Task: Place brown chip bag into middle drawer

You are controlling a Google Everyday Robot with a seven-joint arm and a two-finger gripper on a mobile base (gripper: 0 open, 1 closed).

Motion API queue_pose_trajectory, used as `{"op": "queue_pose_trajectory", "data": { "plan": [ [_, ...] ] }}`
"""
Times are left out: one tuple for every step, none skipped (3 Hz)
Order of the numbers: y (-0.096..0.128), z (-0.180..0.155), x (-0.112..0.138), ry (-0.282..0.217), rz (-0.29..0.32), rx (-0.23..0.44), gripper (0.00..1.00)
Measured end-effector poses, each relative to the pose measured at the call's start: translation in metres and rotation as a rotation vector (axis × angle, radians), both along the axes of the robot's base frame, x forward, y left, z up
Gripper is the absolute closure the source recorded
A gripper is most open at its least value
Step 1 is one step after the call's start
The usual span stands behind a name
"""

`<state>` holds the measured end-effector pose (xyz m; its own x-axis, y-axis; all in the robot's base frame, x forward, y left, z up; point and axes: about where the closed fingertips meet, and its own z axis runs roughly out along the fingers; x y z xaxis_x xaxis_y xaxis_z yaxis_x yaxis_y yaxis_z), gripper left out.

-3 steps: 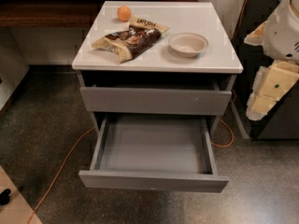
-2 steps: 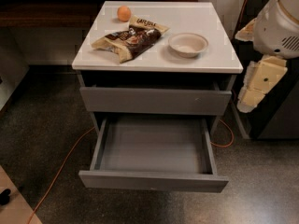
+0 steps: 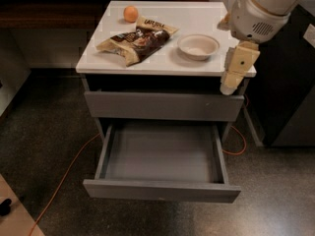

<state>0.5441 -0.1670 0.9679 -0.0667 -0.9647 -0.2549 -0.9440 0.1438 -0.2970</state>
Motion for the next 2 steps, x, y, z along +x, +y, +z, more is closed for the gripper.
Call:
{"op": "queue_pose_trajectory", "data": {
  "plan": [
    [0.029,-0.007,0.041,0.0,0.041,0.009,0.0],
    [0.06,-0.014,0.081,-0.003,0.069,0.03,0.0]
  ]
}}
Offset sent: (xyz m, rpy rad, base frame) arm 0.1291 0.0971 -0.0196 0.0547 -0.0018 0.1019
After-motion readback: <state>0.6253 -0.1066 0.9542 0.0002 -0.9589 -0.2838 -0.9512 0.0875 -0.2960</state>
